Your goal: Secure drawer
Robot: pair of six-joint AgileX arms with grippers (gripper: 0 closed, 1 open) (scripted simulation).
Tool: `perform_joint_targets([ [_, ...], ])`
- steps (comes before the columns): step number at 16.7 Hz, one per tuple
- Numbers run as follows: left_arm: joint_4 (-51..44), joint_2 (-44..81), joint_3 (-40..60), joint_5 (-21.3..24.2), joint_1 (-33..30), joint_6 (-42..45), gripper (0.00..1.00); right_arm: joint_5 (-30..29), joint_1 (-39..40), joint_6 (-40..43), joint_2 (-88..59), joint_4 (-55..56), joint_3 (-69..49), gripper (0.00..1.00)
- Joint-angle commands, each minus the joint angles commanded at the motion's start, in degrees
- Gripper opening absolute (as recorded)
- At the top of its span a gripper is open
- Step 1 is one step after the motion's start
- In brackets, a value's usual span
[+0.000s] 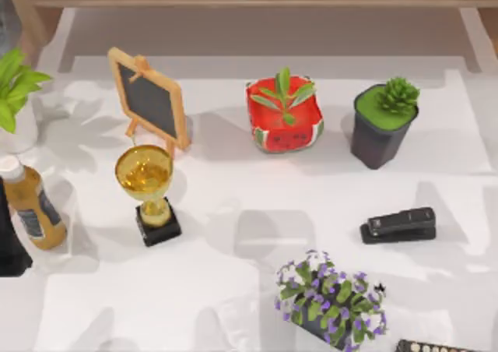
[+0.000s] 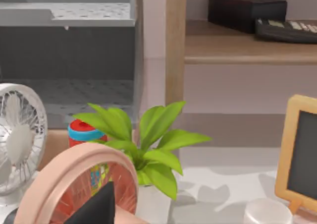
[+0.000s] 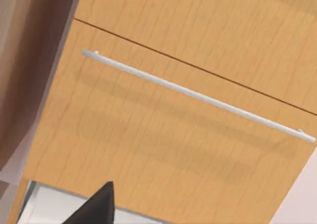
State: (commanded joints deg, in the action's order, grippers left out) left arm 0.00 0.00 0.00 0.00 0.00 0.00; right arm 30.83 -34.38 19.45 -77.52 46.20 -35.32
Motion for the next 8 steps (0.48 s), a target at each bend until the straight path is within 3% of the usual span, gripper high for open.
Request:
perform_joint_targets([
  [8, 0.0, 0.0, 0.0, 0.0, 0.0, 0.0, 1.0, 6.7, -8.0, 34.8, -18.6, 23.4, 8.5, 1.0],
])
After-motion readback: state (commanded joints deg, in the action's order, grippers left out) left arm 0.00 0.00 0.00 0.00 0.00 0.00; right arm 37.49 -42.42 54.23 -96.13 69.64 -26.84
